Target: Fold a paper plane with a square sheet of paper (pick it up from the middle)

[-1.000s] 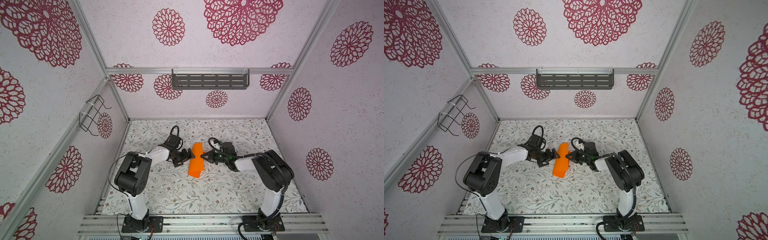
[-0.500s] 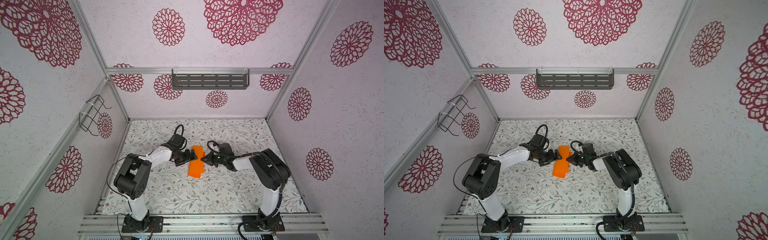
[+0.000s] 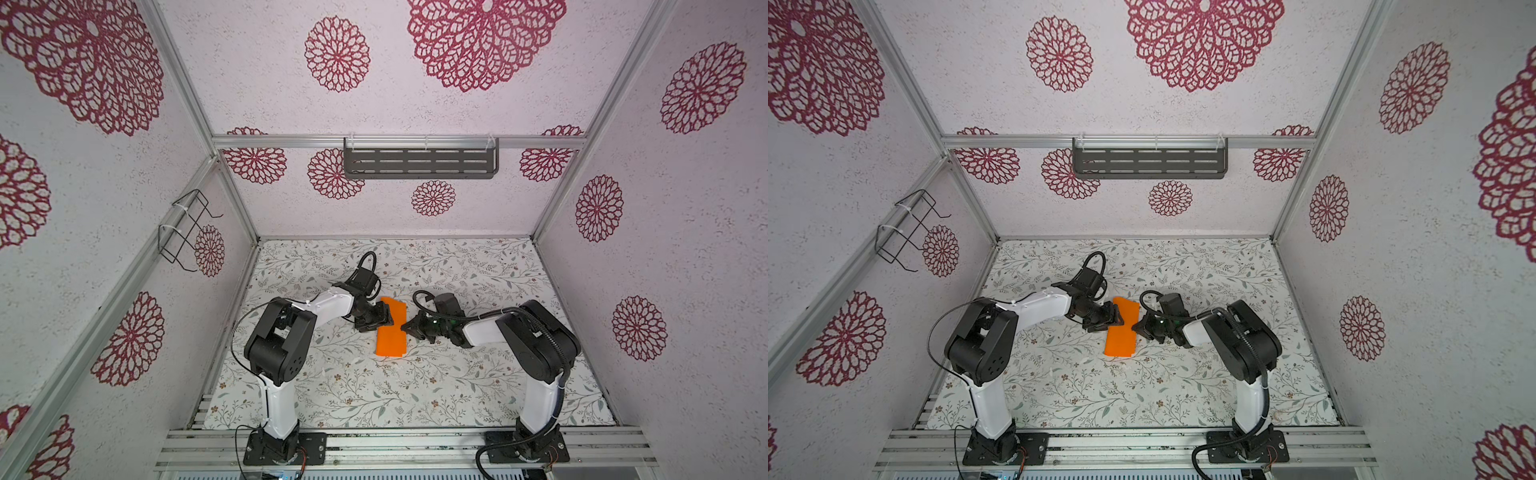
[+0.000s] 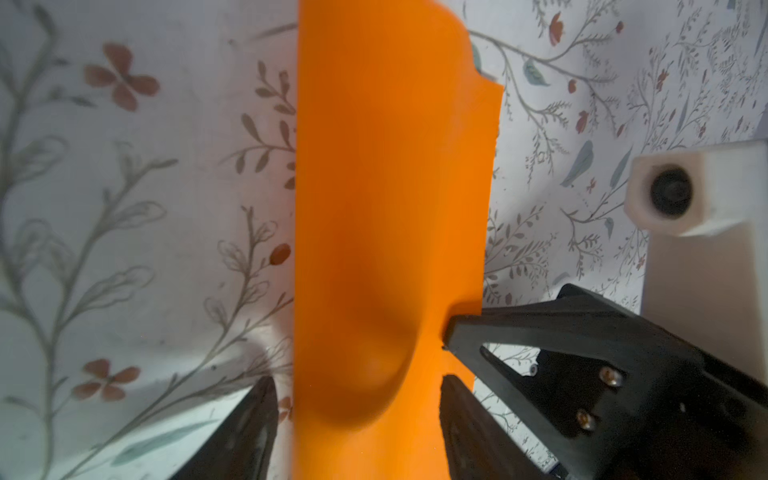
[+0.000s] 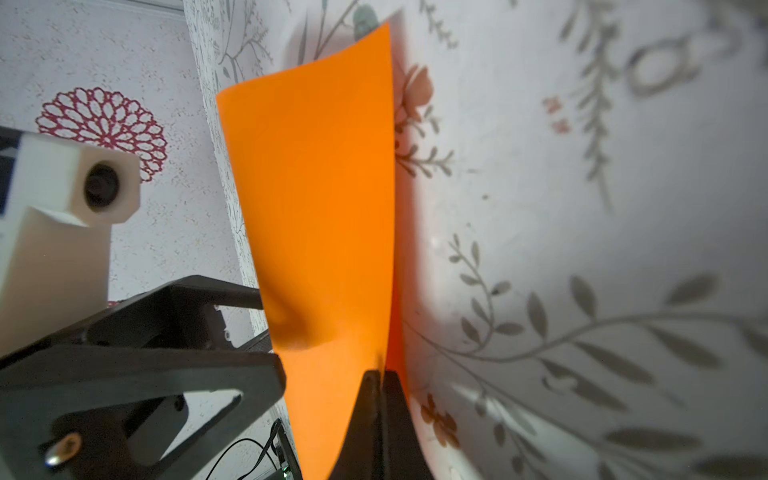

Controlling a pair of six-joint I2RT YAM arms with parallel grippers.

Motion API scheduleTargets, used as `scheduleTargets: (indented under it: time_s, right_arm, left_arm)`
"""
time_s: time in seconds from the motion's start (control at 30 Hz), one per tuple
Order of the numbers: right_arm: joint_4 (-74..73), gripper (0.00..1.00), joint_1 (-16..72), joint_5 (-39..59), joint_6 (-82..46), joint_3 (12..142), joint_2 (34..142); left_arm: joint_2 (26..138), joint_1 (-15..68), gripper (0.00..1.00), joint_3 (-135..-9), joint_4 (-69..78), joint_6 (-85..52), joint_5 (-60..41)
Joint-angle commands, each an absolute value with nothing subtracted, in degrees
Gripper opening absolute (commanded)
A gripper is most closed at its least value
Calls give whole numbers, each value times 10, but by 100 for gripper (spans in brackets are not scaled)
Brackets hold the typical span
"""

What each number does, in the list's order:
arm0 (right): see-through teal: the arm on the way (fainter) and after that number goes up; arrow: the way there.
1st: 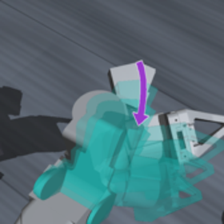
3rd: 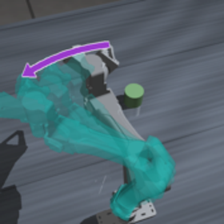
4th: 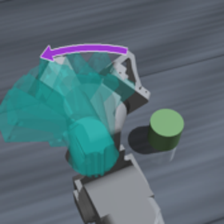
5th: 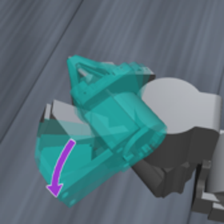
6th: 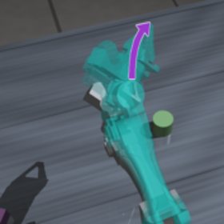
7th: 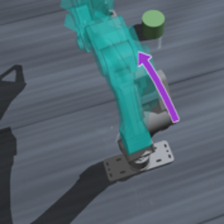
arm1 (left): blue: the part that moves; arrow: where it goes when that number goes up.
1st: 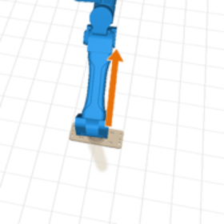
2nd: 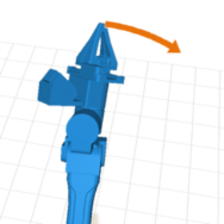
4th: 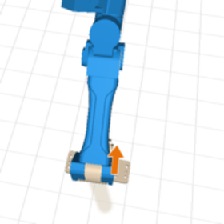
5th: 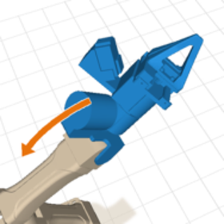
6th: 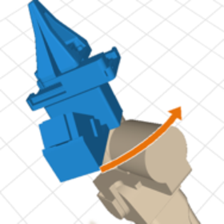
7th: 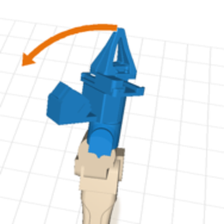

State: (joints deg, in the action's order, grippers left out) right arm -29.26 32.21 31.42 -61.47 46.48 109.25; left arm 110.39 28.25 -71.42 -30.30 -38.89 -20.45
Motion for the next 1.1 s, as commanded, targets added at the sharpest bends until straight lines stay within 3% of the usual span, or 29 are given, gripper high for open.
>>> scheduleTargets:
  time_s: [0.0,0.33,0.73,1.07]
  right_arm:
    - [-303,6,322,306,-627,464,1074]
    - [-297,17,315,308,-615,461,1061]
    - [-302,33,294,277,-580,416,994]
    - [-280,36,290,207,-532,391,953]
  left_arm:
    - [1116,287,61,-729,-322,-377,-193]
    - [1148,288,43,-736,-339,-383,-178]
    - [1148,288,37,-727,-342,-373,-170]
    - [1165,287,35,-708,-334,-379,-169]
